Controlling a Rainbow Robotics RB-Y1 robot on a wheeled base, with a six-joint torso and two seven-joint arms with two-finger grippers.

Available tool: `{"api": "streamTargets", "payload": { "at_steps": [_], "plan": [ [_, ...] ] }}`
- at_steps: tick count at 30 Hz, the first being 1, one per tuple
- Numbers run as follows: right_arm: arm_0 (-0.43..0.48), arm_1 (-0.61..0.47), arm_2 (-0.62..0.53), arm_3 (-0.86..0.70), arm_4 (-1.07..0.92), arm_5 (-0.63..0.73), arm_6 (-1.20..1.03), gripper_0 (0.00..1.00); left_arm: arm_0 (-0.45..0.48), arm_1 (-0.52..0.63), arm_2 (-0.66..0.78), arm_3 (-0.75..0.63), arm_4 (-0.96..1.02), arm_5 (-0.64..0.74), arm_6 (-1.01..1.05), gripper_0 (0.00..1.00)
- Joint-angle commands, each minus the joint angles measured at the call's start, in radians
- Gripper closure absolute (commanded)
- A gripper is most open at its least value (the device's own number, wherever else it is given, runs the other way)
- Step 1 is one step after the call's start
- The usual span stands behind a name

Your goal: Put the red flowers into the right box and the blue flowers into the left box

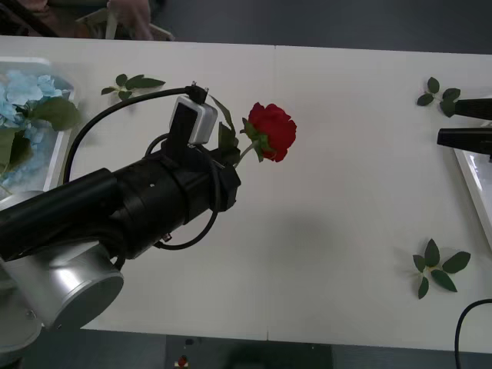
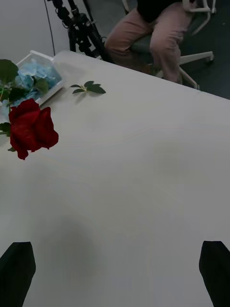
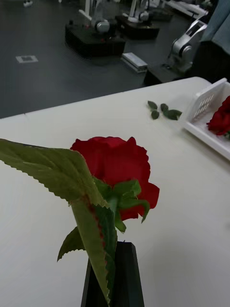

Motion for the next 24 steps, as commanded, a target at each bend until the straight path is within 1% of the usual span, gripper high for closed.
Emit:
{"api": "streamTargets", "payload": {
  "at_steps": [1,11,12,13,14,15,16,20,24],
  "plan": [
    [-0.013,0.008,0.02,-0.033,-0.048,0.017,0.01,0.0,-0.026,-0.02,0.016,-0.082,0.002,-0.012,-0.05,1.0],
    [-0.025,0.028,0.051,-0.033,-0.056,0.011,-0.005,0.0,-0.034,-0.04,0.016,-0.1,0.013,-0.026,-0.053,1.0],
    [-0.029,0.029,0.054,-0.033,-0.056,0.008,-0.007,0.0,-0.031,-0.038,0.016,-0.095,-0.007,-0.019,-0.054,0.84],
    [-0.032,0.032,0.059,-0.033,-0.056,0.008,-0.01,0.0,-0.029,-0.038,0.016,-0.091,-0.019,-0.016,-0.056,0.61],
    [-0.033,0.037,0.062,-0.031,-0.054,0.007,-0.013,0.0,-0.023,-0.035,0.018,-0.08,-0.035,-0.018,-0.057,0.31],
    [-0.036,0.039,0.063,-0.033,-0.053,0.007,-0.014,0.0,-0.02,-0.035,0.018,-0.071,-0.047,-0.018,-0.059,0.2],
    [-0.036,0.042,0.065,-0.033,-0.051,0.007,-0.016,0.0,-0.015,-0.032,0.016,-0.062,-0.059,-0.018,-0.059,0.18],
    [-0.042,0.045,0.071,-0.031,-0.049,0.007,-0.017,0.0,0.014,-0.017,0.024,-0.028,-0.116,-0.016,-0.057,0.16],
    [-0.045,0.045,0.077,-0.033,-0.065,0.007,-0.016,0.0,0.017,0.003,0.027,0.001,-0.118,-0.018,-0.054,0.09]
  ]
}}
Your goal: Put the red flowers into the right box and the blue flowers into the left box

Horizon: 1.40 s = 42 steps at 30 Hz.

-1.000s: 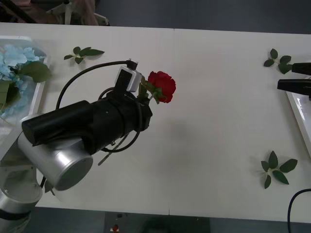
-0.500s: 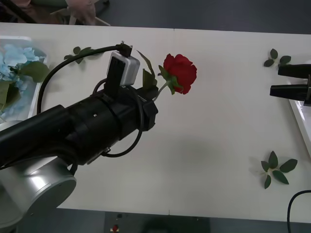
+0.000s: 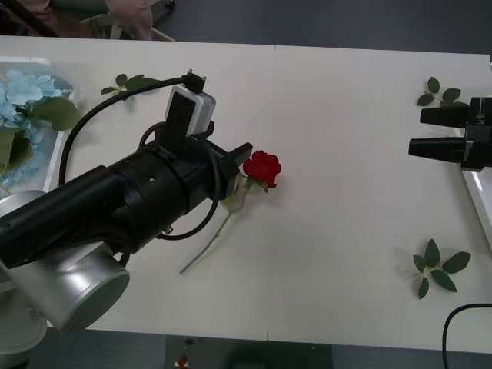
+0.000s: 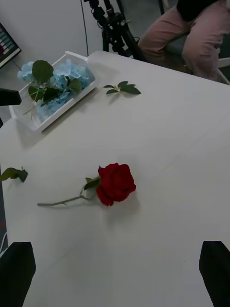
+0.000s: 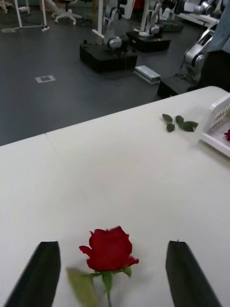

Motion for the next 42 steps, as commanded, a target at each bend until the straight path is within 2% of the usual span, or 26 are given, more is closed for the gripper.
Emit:
{"api": "streamTargets", "payload": {
  "at_steps": [1,4,11,14,22,31,42],
  "plan": [
    [-0.042,0.007,-0.009,-0.033,-0.026,-0.002,-0.014,0.0,0.017,0.044,0.027,0.011,-0.003,-0.001,-0.041,0.07],
    [-0.046,0.007,-0.005,-0.033,-0.048,0.005,-0.008,0.0,0.017,0.061,0.033,0.018,-0.003,0.048,-0.038,0.0],
    [-0.055,0.009,-0.01,-0.033,-0.083,0.052,0.007,0.0,-0.012,0.081,0.034,0.028,0.011,0.27,-0.046,0.0],
    [-0.067,0.009,-0.022,-0.033,-0.076,0.084,0.082,0.0,-0.048,0.085,0.019,0.073,0.045,0.356,-0.052,0.0],
    [-0.082,0.009,-0.059,-0.033,-0.033,0.152,0.211,0.0,-0.175,0.055,-0.045,0.22,0.042,0.439,-0.061,0.0],
    [-0.082,0.009,-0.065,-0.033,-0.028,0.164,0.269,0.0,-0.301,-0.027,-0.102,0.446,0.002,0.424,-0.072,0.0],
    [-0.082,0.009,-0.065,-0.033,-0.031,0.179,0.289,0.0,-0.402,-0.062,-0.222,0.688,0.002,0.229,-0.073,0.0]
  ]
}}
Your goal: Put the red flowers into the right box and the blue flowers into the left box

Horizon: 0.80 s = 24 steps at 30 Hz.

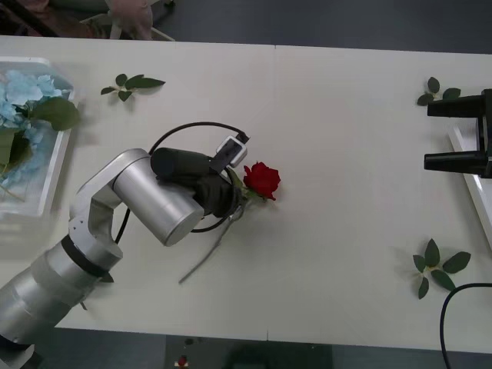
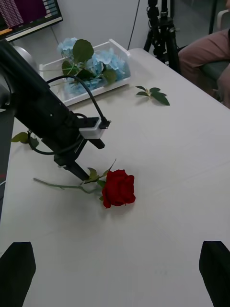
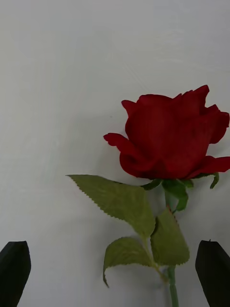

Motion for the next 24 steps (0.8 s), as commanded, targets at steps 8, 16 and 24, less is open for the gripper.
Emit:
{"api": "streamTargets", "payload": {
  "at_steps": [8,16,24],
  "plan": [
    [-0.02,0.009,0.0,-0.031,0.0,0.002,0.039,0.0,-0.087,-0.041,-0.102,0.118,-0.001,-0.063,-0.052,0.0],
    [-0.02,0.009,0.001,-0.033,0.0,0.0,0.039,0.0,-0.127,-0.109,-0.105,0.279,-0.002,-0.166,-0.064,0.0],
    [-0.02,0.009,0.0,-0.033,0.0,0.0,0.039,0.0,-0.127,-0.115,-0.11,0.336,0.001,-0.21,-0.075,0.01]
  ]
}}
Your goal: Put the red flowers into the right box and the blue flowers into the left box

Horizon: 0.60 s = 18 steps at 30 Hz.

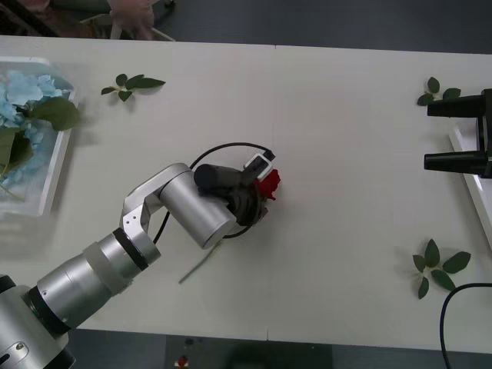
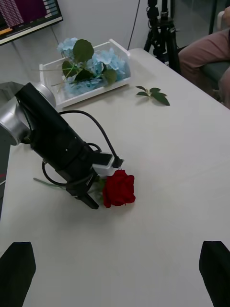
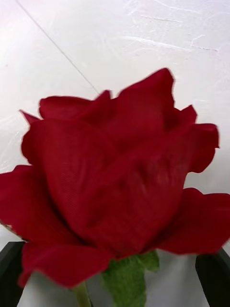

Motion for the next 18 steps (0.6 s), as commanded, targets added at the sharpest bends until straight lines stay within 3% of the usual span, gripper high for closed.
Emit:
{"api": "streamTargets", "payload": {
  "at_steps": [1,3,5,7,8,12,14,18],
  "plan": [
    [-0.02,0.009,0.0,-0.031,0.0,0.0,0.037,0.0,-0.024,0.0,-0.005,-0.003,0.001,-0.006,-0.04,0.06],
    [-0.02,0.009,0.0,-0.033,0.0,0.0,0.037,0.0,-0.023,0.002,-0.01,-0.001,0.001,-0.006,-0.041,0.21],
    [-0.02,0.009,0.0,-0.033,0.0,0.0,0.037,0.0,-0.023,0.003,-0.014,-0.001,0.002,-0.006,-0.041,0.44],
    [-0.02,0.009,0.0,-0.031,0.0,0.0,0.037,0.0,-0.023,0.003,-0.016,-0.001,0.002,-0.006,-0.043,0.58],
    [-0.02,0.009,0.0,-0.033,0.0,0.0,0.037,0.0,-0.023,0.003,-0.016,-0.001,0.002,-0.006,-0.041,0.6],
    [-0.02,0.009,0.0,-0.033,0.0,0.0,0.037,0.0,-0.023,0.003,-0.016,-0.001,0.002,-0.006,-0.044,0.93],
    [-0.02,0.009,0.0,-0.033,0.0,0.0,0.037,0.0,-0.023,0.005,-0.016,-0.001,0.001,-0.006,-0.044,1.0],
    [-0.02,0.009,0.0,-0.031,0.001,0.002,0.035,0.0,-0.021,0.02,-0.016,-0.001,-0.001,-0.024,-0.044,1.0]
  ]
}}
